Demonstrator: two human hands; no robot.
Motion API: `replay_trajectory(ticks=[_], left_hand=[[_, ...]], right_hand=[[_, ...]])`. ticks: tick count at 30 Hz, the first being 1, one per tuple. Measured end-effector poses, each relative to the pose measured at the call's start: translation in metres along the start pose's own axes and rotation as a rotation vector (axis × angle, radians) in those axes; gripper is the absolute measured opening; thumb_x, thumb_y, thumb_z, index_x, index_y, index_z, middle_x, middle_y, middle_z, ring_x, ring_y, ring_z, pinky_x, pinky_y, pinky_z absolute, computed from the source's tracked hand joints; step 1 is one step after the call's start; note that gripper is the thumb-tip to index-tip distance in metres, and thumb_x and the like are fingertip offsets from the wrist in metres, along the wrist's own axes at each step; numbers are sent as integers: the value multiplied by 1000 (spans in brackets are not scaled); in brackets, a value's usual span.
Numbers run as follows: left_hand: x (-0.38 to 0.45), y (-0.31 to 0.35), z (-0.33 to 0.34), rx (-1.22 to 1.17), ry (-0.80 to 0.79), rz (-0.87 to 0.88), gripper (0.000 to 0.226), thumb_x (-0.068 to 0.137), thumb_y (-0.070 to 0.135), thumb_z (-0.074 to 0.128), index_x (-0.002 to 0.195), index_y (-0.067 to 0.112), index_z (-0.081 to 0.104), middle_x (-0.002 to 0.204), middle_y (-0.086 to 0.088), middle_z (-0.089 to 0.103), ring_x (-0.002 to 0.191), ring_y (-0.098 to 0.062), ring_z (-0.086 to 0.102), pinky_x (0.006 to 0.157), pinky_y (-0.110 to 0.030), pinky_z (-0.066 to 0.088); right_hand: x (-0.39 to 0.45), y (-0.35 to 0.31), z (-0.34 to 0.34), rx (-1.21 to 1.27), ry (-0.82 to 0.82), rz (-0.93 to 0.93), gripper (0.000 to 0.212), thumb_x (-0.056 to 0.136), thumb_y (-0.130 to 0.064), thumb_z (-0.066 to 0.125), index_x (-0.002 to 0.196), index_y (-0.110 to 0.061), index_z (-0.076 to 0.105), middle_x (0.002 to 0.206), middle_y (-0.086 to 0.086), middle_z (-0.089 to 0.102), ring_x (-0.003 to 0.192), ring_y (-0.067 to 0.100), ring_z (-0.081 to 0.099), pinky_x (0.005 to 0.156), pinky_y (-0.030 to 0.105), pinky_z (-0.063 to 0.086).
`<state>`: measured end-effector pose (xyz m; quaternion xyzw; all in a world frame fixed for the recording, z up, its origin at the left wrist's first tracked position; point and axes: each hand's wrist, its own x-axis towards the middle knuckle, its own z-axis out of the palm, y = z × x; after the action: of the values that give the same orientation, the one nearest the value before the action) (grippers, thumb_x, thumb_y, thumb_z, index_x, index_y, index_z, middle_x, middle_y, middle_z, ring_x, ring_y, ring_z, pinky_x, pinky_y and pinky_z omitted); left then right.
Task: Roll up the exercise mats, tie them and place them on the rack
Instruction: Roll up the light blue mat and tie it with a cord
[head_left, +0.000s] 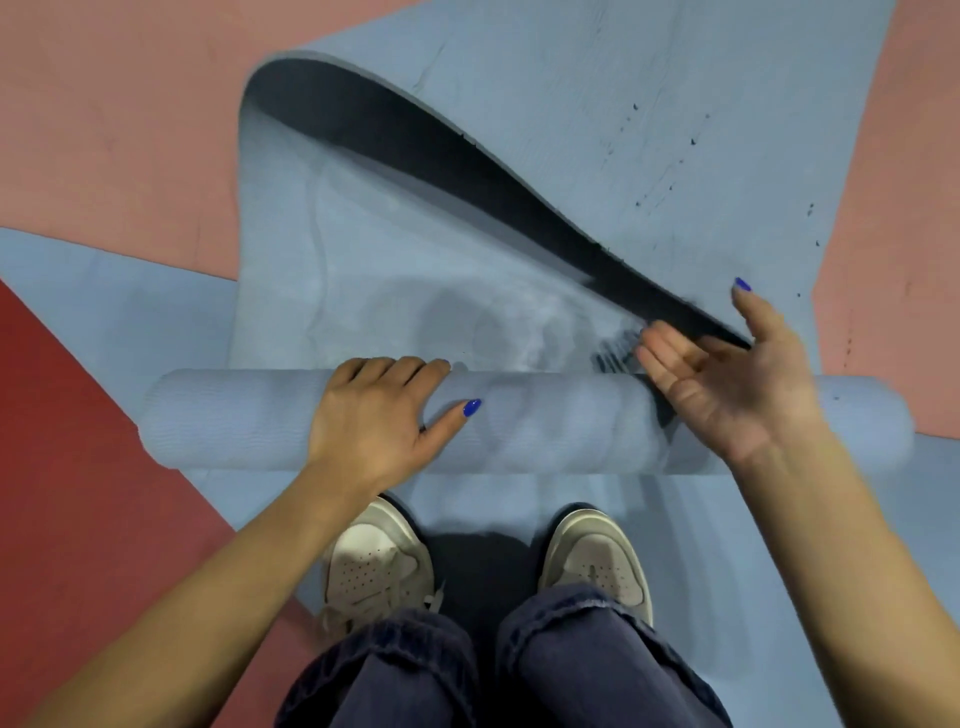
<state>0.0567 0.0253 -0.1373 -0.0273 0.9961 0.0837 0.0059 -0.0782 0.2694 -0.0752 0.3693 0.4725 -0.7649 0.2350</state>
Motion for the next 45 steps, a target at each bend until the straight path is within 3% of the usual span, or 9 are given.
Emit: replay_trajectory(ticks=[5, 8, 10, 15, 21, 26, 32, 36, 45], left_hand=[[4, 0, 1, 40, -34, -6, 55, 90, 59, 35, 107, 20, 71, 93, 2, 72, 80, -25, 68, 79, -37, 49], [6, -1, 2, 58, -46, -32, 57, 87, 59, 33, 103, 21, 72, 90, 3, 73, 77, -24, 68, 77, -36, 50], [11, -2, 1, 45, -38, -39, 54, 85, 59, 36, 100, 23, 73, 87, 4, 73, 74, -22, 68, 73, -35, 51], [29, -9, -7, -13, -71, -59, 48, 82, 60, 36, 83, 29, 73, 68, 6, 69, 61, -20, 67, 60, -29, 51], [44, -13, -10, -121, -148, -145, 58, 89, 70, 21, 98, 31, 63, 100, 6, 69, 95, -13, 62, 78, -27, 42], [51, -19, -5, -103, -84, -115, 63, 84, 69, 14, 85, 28, 62, 88, 5, 68, 89, -14, 60, 68, -28, 35], [53, -23, -1, -189, -10, -96, 60, 82, 59, 13, 63, 19, 53, 66, 2, 62, 72, -21, 57, 63, -30, 31], [55, -24, 3, -191, 26, -75, 46, 85, 49, 28, 56, 19, 48, 57, 0, 58, 63, -26, 57, 58, -30, 39], [68, -27, 5, -108, 95, -29, 44, 86, 44, 36, 50, 21, 45, 45, 1, 53, 49, -25, 55, 70, -30, 39]], right_hand=[[12, -34, 0, 539, 88, 152, 39, 98, -27, 44, 116, 6, 55, 121, 24, 60, 113, 37, 57, 89, 55, 46], [13, -48, 36, -49, 128, -136, 25, 96, -19, 46, 91, 0, 60, 111, 23, 64, 78, 24, 59, 86, 47, 50], [7, -68, 112, -397, -64, -298, 32, 99, -22, 43, 115, 2, 57, 93, 16, 61, 70, 18, 54, 80, 39, 53], [-27, -86, 299, -1269, -702, -542, 37, 99, -24, 47, 134, -15, 49, 103, 4, 65, 82, 18, 66, 73, 32, 56], [-13, -2, 259, -1557, -927, -537, 45, 96, -27, 54, 139, -14, 47, 131, 8, 57, 104, 15, 54, 81, 18, 43], [29, 9, 149, -1749, -728, -444, 43, 96, -30, 52, 137, -17, 48, 119, 3, 61, 114, 17, 53, 97, 24, 38], [34, 10, 62, -2235, -324, -794, 39, 99, -34, 39, 137, -28, 45, 138, -4, 50, 134, 18, 37, 116, 40, 14], [16, 34, 20, -1979, -89, -1208, 43, 89, -35, 37, 116, -18, 65, 117, 5, 65, 112, 27, 61, 103, 48, 40], [-9, 103, -29, -1945, -227, -1308, 63, 86, -38, 45, 145, -15, 36, 150, 9, 37, 139, 22, 33, 109, 54, 23]])
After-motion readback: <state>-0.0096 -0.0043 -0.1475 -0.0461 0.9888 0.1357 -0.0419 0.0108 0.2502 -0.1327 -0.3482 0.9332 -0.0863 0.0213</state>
